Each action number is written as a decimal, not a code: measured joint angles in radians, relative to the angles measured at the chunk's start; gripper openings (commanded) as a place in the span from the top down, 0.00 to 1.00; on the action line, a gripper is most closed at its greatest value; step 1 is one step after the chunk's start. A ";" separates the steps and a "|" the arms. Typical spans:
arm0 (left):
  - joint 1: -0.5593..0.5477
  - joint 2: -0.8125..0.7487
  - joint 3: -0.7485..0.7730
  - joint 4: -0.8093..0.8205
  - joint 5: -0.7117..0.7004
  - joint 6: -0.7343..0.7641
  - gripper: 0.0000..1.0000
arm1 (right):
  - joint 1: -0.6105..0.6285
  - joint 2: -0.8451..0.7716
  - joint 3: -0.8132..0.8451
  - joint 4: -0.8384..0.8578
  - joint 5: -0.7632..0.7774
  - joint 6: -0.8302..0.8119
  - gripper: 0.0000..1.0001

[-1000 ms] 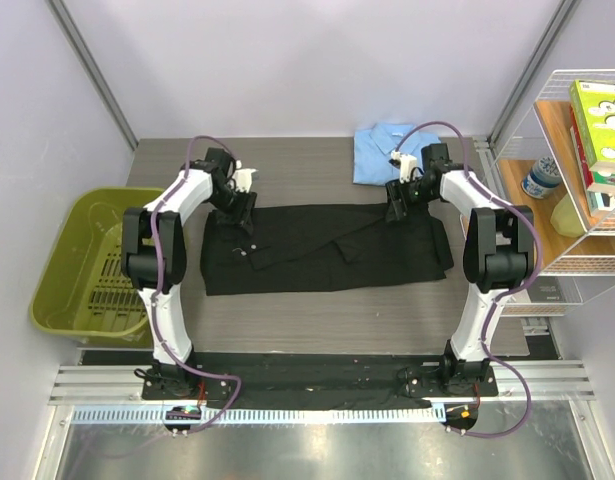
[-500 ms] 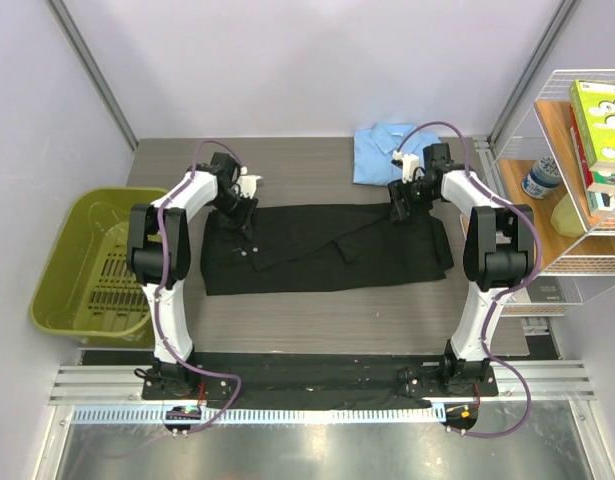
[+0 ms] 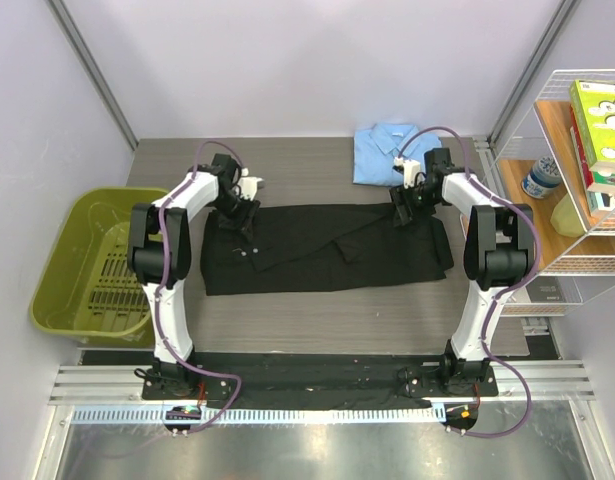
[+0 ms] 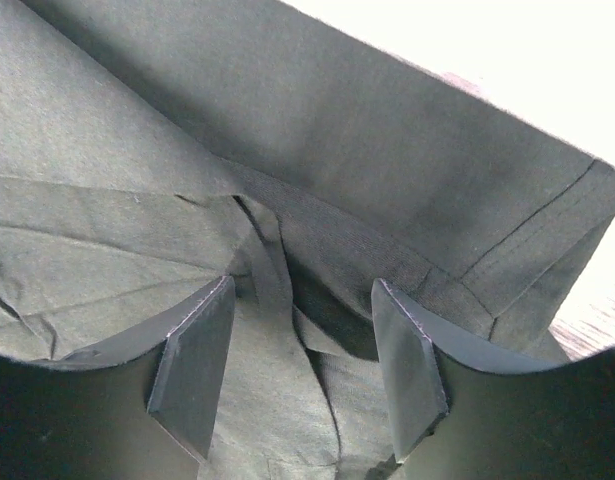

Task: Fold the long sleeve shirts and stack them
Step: Fold the shirt

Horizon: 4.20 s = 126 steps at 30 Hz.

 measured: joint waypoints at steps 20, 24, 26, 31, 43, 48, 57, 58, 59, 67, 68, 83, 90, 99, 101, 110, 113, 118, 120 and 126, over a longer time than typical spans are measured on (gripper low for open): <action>-0.039 -0.066 0.026 -0.131 -0.022 0.109 1.00 | -0.011 0.000 -0.030 -0.008 0.012 -0.025 0.35; -0.038 -0.139 0.046 -0.212 -0.031 0.182 1.00 | -0.024 0.000 -0.037 -0.009 0.012 -0.030 0.35; -0.037 -0.163 0.046 -0.250 -0.043 0.212 1.00 | -0.032 0.000 -0.039 -0.009 0.012 -0.032 0.35; -0.029 -0.164 0.045 -0.282 -0.108 0.265 1.00 | -0.043 -0.026 -0.068 -0.019 0.009 -0.066 0.36; -0.010 0.057 0.268 -0.259 -0.229 0.318 0.82 | -0.044 -0.194 -0.122 -0.174 -0.050 -0.150 0.39; -0.009 0.066 0.307 -0.255 -0.166 0.321 0.59 | -0.044 -0.220 -0.137 -0.195 -0.061 -0.152 0.40; -0.068 -0.205 -0.005 -0.212 -0.020 0.397 0.53 | -0.044 -0.211 -0.136 -0.188 -0.075 -0.136 0.41; -0.089 -0.219 -0.033 -0.200 -0.022 0.404 0.53 | -0.044 -0.204 -0.136 -0.187 -0.074 -0.131 0.41; -0.111 -0.227 -0.059 -0.187 -0.026 0.414 0.52 | -0.044 -0.195 -0.136 -0.187 -0.073 -0.129 0.42; -0.183 -0.199 -0.164 -0.100 -0.088 0.481 0.53 | -0.044 -0.176 -0.141 -0.185 -0.051 -0.122 0.43; -0.183 -0.193 -0.166 -0.091 -0.100 0.491 0.55 | -0.044 -0.176 -0.146 -0.184 -0.048 -0.122 0.43; -0.183 -0.162 -0.174 -0.021 -0.185 0.571 0.54 | -0.044 -0.174 -0.168 -0.184 -0.012 -0.123 0.43; -0.183 -0.156 -0.202 -0.016 -0.195 0.590 0.81 | -0.044 -0.161 -0.168 -0.183 -0.010 -0.123 0.42; -0.183 -0.157 -0.198 -0.050 -0.200 0.629 1.00 | -0.044 -0.155 -0.168 -0.183 0.001 -0.123 0.42; -0.183 -0.174 -0.193 -0.072 -0.196 0.636 1.00 | -0.044 -0.155 -0.168 -0.184 0.002 -0.123 0.43; -0.180 -0.271 -0.179 -0.140 -0.178 0.677 0.61 | -0.044 -0.160 -0.169 -0.191 0.017 -0.126 0.47; -0.184 -0.273 -0.179 -0.118 -0.158 0.640 0.60 | -0.044 -0.189 -0.184 -0.196 0.016 -0.126 0.51; -0.195 -0.247 -0.179 -0.043 -0.165 0.582 0.60 | -0.044 -0.228 -0.230 -0.200 0.031 -0.127 0.57; -0.196 -0.213 -0.181 -0.018 -0.176 0.574 0.62 | -0.044 -0.224 -0.259 -0.188 0.061 -0.130 0.59; -0.193 -0.180 -0.302 0.045 -0.240 0.600 0.63 | -0.047 -0.159 -0.271 -0.137 0.166 -0.129 0.65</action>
